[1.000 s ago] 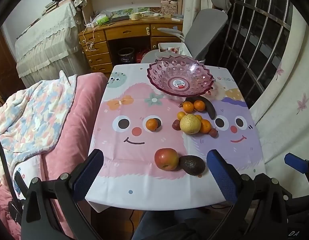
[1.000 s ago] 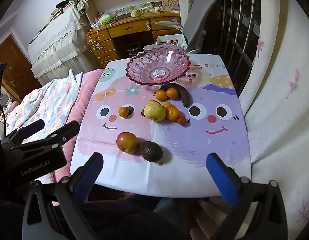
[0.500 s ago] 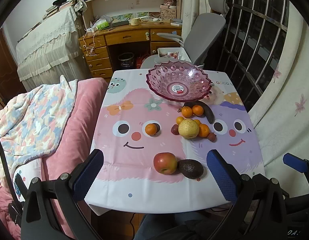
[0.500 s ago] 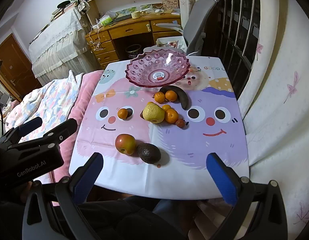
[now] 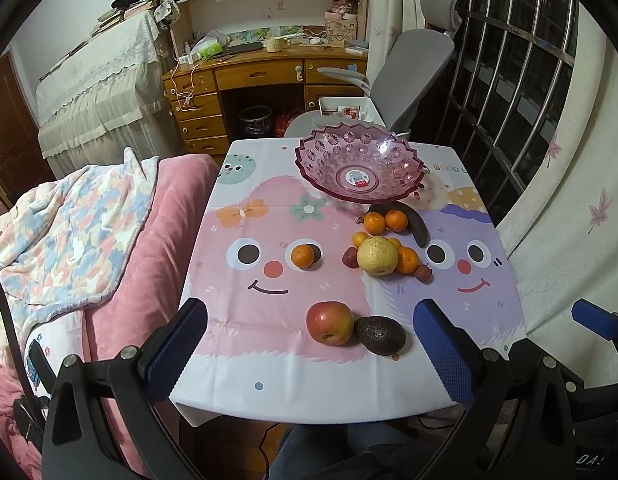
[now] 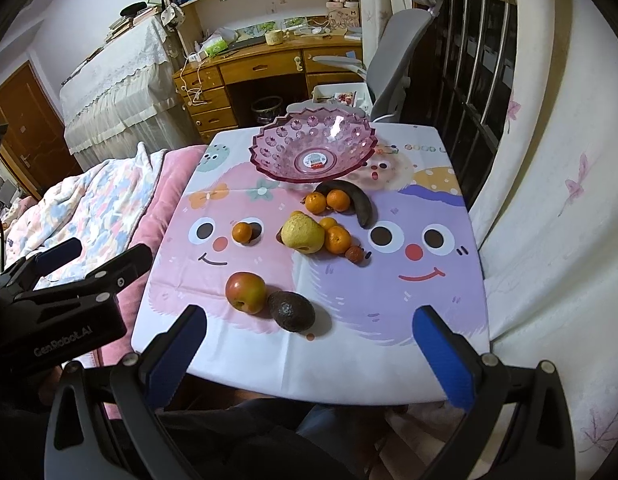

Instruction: Organize fruits

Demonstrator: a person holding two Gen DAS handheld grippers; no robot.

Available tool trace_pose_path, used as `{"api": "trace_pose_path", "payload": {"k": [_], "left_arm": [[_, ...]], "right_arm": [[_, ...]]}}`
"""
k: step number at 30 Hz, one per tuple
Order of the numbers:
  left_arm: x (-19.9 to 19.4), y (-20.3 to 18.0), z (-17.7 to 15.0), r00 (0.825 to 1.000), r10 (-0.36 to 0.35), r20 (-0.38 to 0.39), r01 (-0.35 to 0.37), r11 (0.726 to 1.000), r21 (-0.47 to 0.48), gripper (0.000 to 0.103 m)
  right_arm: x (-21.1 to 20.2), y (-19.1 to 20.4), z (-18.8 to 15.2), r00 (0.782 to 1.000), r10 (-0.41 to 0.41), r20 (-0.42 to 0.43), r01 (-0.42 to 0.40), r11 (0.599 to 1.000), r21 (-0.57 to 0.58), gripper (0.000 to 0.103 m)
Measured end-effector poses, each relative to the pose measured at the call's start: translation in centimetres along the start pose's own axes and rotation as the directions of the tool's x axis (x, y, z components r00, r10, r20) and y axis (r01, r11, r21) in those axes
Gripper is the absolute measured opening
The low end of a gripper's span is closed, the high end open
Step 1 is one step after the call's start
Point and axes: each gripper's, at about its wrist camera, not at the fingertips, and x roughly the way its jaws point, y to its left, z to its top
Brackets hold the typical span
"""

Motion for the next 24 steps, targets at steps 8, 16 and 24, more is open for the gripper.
{"api": "trace_pose_path", "payload": {"k": [8, 16, 24], "left_arm": [[-0.6, -0.3, -0.3, 1.0, 0.012, 0.007, -0.011, 1.0, -0.019, 0.102], [-1.1, -0.5, -0.6, 1.0, 0.028, 0.01, -0.028, 0.999, -0.032, 0.102], [-1.4, -1.5, -0.7, 0.999, 0.039, 0.018, -0.039, 0.998, -0.045, 0.102]], "right_arm": [[0.1, -0.1, -0.1, 1.0, 0.006, 0.006, -0.006, 1.0, -0.018, 0.103], [0.1, -0.2, -0.6, 0.999, 0.034, 0.037, -0.031, 0.997, -0.076, 0.103], [0.0, -0.9, -0.8, 0.995, 0.071, 0.076, -0.058, 0.985, -0.163, 0.103]]}}
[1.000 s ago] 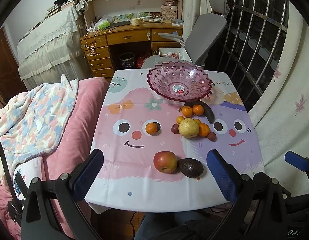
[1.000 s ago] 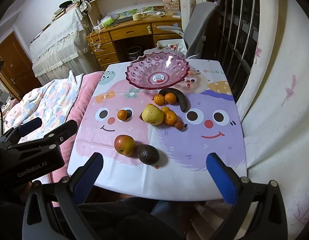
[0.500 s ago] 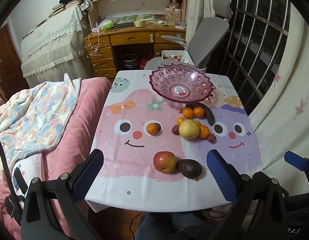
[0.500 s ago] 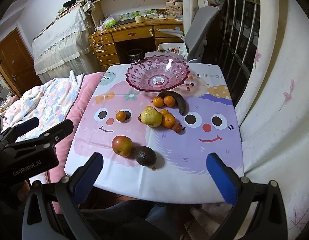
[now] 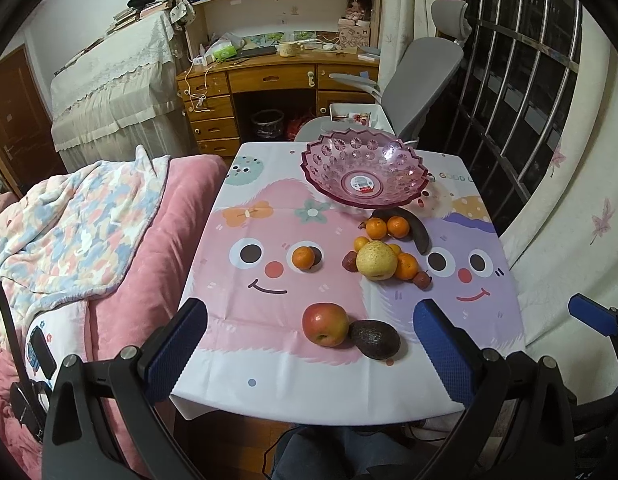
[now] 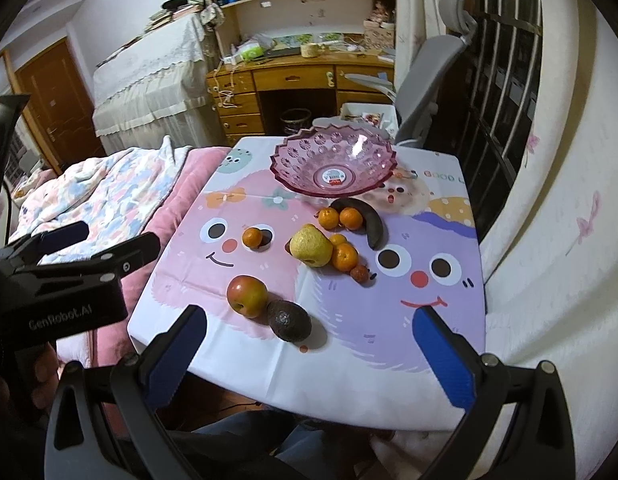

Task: Organize fruits
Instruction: 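Grasp the red apple with the left tool while the right tool grasps the avocado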

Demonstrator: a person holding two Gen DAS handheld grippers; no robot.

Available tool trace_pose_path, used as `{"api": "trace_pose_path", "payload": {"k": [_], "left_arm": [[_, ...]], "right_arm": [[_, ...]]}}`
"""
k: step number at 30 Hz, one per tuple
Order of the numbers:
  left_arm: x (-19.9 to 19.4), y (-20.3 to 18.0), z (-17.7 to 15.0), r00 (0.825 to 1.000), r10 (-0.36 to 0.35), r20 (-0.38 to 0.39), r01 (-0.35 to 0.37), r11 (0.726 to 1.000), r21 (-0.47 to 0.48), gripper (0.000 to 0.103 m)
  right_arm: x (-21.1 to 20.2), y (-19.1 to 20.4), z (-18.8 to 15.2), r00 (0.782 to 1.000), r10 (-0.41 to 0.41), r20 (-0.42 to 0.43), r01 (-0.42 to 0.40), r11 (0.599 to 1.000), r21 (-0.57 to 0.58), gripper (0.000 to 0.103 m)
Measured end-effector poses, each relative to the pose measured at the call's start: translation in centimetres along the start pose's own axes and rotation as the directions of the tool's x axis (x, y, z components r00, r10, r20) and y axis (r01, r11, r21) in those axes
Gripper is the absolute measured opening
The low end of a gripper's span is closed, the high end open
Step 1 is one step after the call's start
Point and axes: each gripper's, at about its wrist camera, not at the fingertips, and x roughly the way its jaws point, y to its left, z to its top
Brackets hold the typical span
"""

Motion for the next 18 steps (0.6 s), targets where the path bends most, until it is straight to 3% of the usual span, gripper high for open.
{"api": "trace_pose_path", "payload": {"k": [6, 18], "left_arm": [[0.5, -0.9, -0.2, 0.999, -0.031, -0.04, 0.032, 0.999, 0.02, 0.102], [6.6, -0.9, -0.9, 0.976, -0.044, -0.213, 0.056, 0.997, 0.047, 0.102]], "right_arm": [[0.3, -0.2, -0.8, 0.999, -0.005, 0.047, 0.01, 0.993, -0.119, 0.103], [5.1, 0.7, -2.6, 0.999, 0.031, -0.021, -0.036, 0.943, -0.33, 0.103]]}}
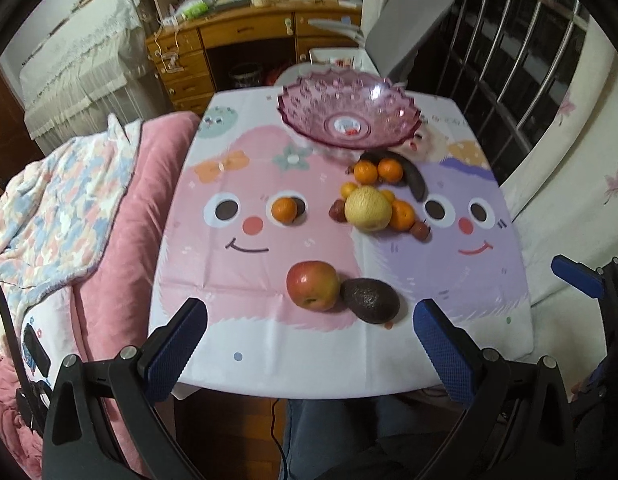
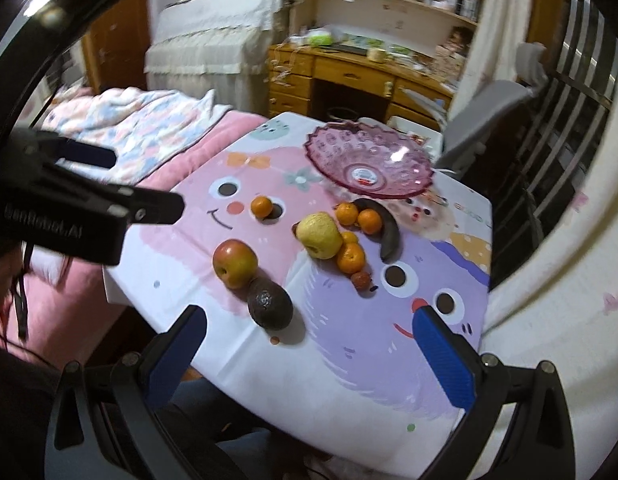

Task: Organize fruits
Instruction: 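Grasp the red apple with the left tool while the right tool grasps the avocado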

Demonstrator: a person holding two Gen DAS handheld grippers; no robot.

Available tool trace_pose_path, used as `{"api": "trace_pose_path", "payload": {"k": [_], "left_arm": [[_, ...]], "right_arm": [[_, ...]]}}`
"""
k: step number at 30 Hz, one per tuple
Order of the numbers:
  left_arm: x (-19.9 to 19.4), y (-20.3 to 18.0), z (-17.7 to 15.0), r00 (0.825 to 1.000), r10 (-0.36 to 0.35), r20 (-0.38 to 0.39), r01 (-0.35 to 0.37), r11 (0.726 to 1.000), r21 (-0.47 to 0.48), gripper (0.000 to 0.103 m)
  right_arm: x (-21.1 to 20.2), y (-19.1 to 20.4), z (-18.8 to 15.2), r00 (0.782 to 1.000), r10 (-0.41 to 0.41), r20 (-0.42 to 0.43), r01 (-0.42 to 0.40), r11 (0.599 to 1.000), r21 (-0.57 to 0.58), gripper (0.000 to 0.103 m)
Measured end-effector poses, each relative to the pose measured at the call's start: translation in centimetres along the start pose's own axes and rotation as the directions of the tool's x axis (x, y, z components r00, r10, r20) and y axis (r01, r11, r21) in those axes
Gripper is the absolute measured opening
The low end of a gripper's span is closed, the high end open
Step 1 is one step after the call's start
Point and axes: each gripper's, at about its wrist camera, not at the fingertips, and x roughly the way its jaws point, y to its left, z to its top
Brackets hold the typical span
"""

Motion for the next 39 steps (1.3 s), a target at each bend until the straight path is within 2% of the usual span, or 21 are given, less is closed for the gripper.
{"api": "trace_pose_path", "payload": {"k": [5, 9, 12, 16, 18, 21, 25, 29, 31, 35, 39], "left_arm": [[4.8, 1.1, 0.5, 0.995, -0.035, -0.096, 0.032, 0.999, -0.024, 0.102], [9.2, 2.1, 1.0, 0.979, -0.07, -0.191, 0.06, 0.997, -0.055, 0.102], [11.8, 2.5, 1.4, 0.966, -0.081, -0.244, 0.064, 0.995, -0.079, 0.102], [15.3, 3.1, 1.8, 0.939, -0.119, -0.324, 0.083, 0.989, -0.121, 0.102], [16.9, 3.4, 2.0, 0.924, -0.125, -0.361, 0.082, 0.988, -0.131, 0.102], [19.3, 3.7, 2.0, 0.894, -0.152, -0.421, 0.089, 0.982, -0.165, 0.102], [21.4, 4.3, 2.0, 0.868, -0.175, -0.466, 0.087, 0.975, -0.204, 0.099], [23.2, 4.6, 2.0, 0.84, -0.203, -0.503, 0.095, 0.968, -0.231, 0.098], [23.9, 4.6, 2.0, 0.83, -0.226, -0.51, 0.112, 0.963, -0.246, 0.097], [24.8, 4.1, 2.3, 0.821, -0.247, -0.514, 0.135, 0.96, -0.246, 0.096], [25.3, 3.6, 2.7, 0.813, -0.285, -0.507, 0.177, 0.951, -0.252, 0.085]], "right_arm": [[3.9, 0.1, -0.8, 0.998, 0.046, -0.042, -0.047, 0.998, -0.029, 0.103], [7.2, 0.6, -0.9, 0.99, 0.103, -0.1, -0.107, 0.993, -0.038, 0.103], [9.6, 0.5, -0.8, 0.977, 0.159, -0.143, -0.162, 0.987, -0.005, 0.103], [13.1, 0.3, -0.6, 0.938, 0.26, -0.228, -0.247, 0.965, 0.085, 0.103], [14.8, 0.2, -0.5, 0.921, 0.279, -0.27, -0.257, 0.959, 0.115, 0.102], [16.9, 0.3, -0.7, 0.904, 0.285, -0.319, -0.253, 0.958, 0.138, 0.096], [19.4, 0.8, -0.7, 0.88, 0.292, -0.375, -0.26, 0.956, 0.133, 0.088], [20.5, 1.0, -0.7, 0.86, 0.322, -0.396, -0.287, 0.947, 0.148, 0.08], [21.0, 1.0, -0.7, 0.85, 0.337, -0.405, -0.3, 0.942, 0.154, 0.073], [21.8, 1.4, -0.8, 0.84, 0.35, -0.415, -0.307, 0.937, 0.169, 0.068], [22.2, 1.4, -1.0, 0.834, 0.361, -0.417, -0.309, 0.932, 0.189, 0.062]]}}
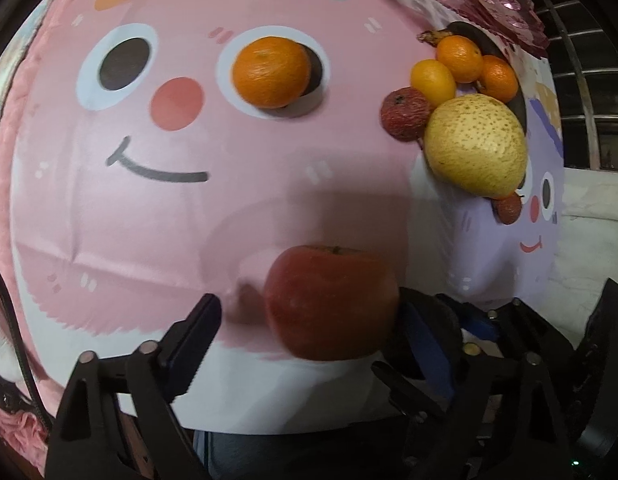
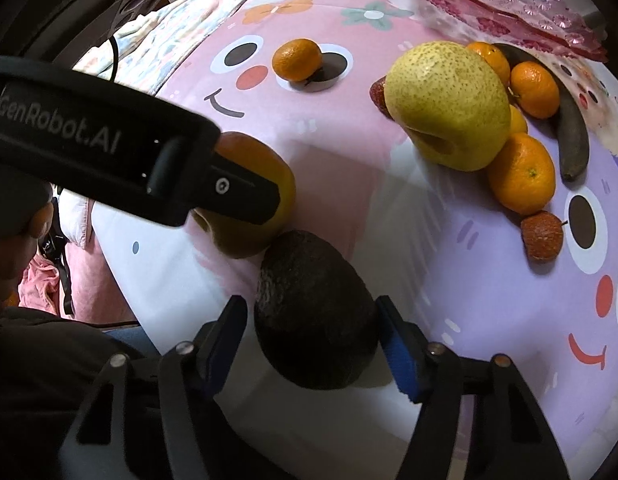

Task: Organize fruits
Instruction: 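Grasp the red apple with the left tool while the right tool grasps the avocado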

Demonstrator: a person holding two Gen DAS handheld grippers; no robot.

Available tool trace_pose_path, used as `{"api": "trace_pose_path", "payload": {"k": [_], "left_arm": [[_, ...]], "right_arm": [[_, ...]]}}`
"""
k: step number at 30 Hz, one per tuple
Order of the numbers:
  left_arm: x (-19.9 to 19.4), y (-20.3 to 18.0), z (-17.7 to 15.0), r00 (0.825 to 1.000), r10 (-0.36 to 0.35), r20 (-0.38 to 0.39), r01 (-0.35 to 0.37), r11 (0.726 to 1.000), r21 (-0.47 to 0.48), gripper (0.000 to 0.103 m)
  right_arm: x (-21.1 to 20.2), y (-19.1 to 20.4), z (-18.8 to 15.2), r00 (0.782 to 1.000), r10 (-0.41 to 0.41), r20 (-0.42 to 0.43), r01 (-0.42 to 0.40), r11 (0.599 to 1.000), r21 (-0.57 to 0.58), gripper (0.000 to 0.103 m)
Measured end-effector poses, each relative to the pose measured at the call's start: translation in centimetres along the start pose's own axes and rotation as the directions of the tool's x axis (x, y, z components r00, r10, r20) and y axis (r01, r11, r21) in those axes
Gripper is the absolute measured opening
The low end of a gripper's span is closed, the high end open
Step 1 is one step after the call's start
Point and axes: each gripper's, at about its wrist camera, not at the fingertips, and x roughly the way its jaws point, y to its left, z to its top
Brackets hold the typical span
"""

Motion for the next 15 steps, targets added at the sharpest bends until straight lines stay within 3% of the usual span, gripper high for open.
{"api": "trace_pose_path", "payload": {"k": [4, 11, 15], "left_arm": [[0.6, -0.5, 0.6, 0.999, -0.041, -0.008, 0.041, 0.999, 0.008, 0.069], [1.2, -1.4, 0.6, 0.999, -0.052, -0.008, 0.052, 0.999, -0.002, 0.068], [1.0, -1.7, 0.5, 1.0, -0.011, 0.003, 0.011, 1.0, 0.0, 0.068]], "right_arm": [[0.2, -0.1, 0.2, 1.0, 0.014, 0.0, -0.014, 1.0, 0.014, 0.059], [-0.2, -0.8, 0.1, 1.0, 0.03, 0.004, -0.031, 0.999, 0.043, 0.058], [-0.3, -0.8, -0.2, 0.999, 0.036, -0.001, -0.036, 0.997, 0.063, 0.058]]}}
